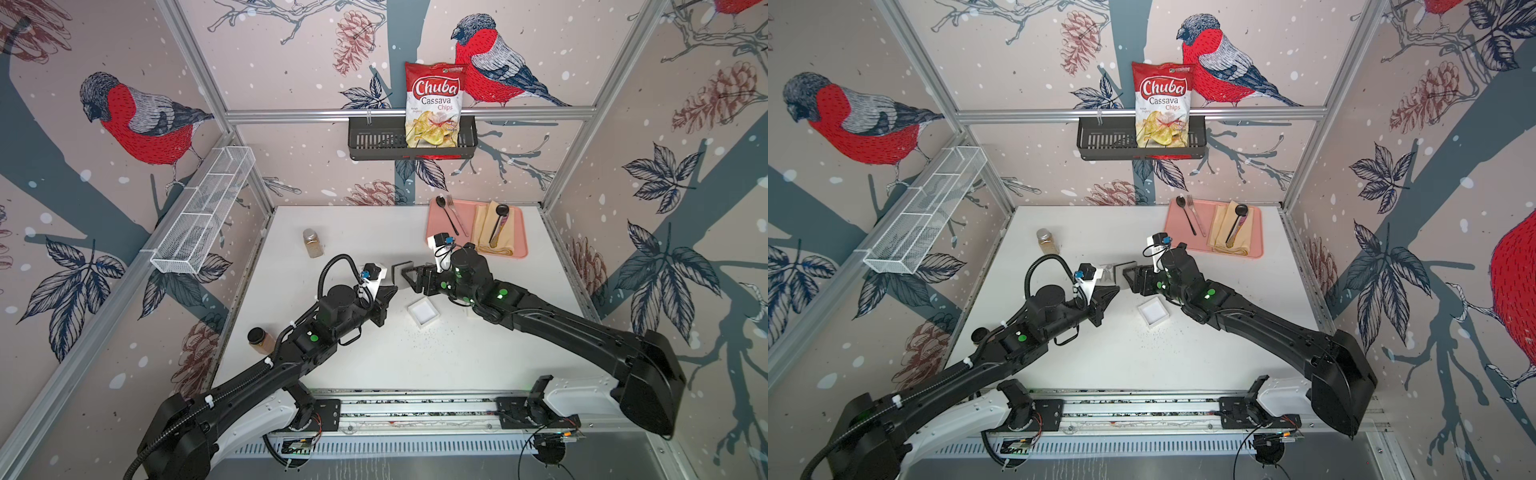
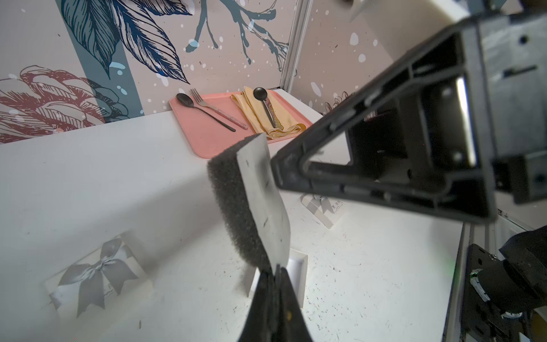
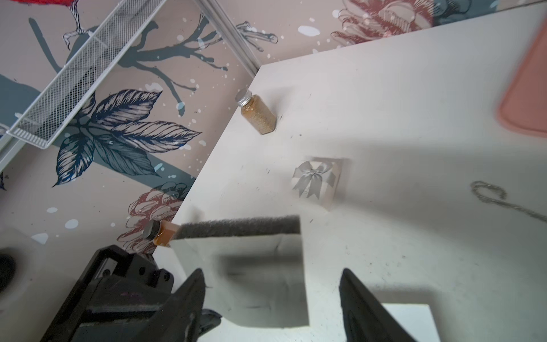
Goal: Take the necklace out of the lift-off lid jewelry box
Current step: Place the inner lining in the jewelry box.
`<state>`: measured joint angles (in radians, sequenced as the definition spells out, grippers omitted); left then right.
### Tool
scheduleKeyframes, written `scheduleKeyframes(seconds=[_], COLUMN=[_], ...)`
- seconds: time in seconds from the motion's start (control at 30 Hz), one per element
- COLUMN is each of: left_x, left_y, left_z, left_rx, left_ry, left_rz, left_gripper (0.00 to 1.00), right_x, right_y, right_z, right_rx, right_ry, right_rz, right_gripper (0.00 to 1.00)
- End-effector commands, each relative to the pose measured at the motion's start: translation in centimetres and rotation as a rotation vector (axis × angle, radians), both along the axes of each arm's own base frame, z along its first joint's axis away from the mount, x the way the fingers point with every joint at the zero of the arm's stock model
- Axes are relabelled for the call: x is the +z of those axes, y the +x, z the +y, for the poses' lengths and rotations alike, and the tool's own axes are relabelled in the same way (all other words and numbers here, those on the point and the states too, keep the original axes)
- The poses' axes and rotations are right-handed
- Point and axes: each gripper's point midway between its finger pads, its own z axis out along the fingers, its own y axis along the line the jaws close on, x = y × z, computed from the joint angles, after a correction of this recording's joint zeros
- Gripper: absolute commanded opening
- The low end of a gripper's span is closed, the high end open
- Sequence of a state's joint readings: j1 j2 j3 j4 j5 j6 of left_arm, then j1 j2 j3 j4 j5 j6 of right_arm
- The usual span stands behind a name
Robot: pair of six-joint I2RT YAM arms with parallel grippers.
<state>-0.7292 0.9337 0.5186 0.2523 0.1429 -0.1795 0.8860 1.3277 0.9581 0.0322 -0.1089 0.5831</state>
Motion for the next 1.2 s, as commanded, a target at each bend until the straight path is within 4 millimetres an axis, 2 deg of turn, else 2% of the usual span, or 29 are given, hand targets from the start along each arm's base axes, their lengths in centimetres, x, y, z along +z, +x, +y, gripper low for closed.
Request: scheduleKeyframes(seconds=[0.0, 0.17, 0.4, 0.53, 0.73, 1.1, 1.17], left_x=[0.6, 0.8, 0.4, 0.4, 0.5, 0.2, -0.1], left_y=[0.0, 0.1, 0.1, 0.0, 0.1, 0.1, 0.1], left_z=[-0.5, -0.7, -0.7, -0.7, -0.7, -0.7, -0.6], left_rx=[-0.020, -0.022, -0.024, -0.026, -0.026, -0.025, -0.018], left_ry=[-0.018, -0.018, -0.006, -0.009, -0.012, -0.010, -0.003], left_rz=[0.009, 0.006, 0.008, 0.009, 0.005, 0.013, 0.023], left_gripper=[0.00, 0.00, 0.00, 0.00, 0.00, 0.00, 0.20], right_x=[1.1, 0.1, -0.9, -0.9, -0.6, -0.4, -0.5], right_y=[-0.6, -0.6, 0.4, 0.6, 0.2, 0.0, 0.2], right_z=[1.7, 2.0, 0.9, 0.6, 1.2, 1.3, 1.1], right_rx=[0.061, 0.064, 0.009, 0.010, 0.050, 0.064, 0.056], right_ry=[0.046, 0.011, -0.013, -0.002, 0.028, 0.038, 0.012], right_rz=[-0.011, 0.002, 0.035, 0.044, 0.054, 0.048, 0.042], right_gripper=[0.71, 0.71, 0.71, 0.71, 0.70, 0.48, 0.47])
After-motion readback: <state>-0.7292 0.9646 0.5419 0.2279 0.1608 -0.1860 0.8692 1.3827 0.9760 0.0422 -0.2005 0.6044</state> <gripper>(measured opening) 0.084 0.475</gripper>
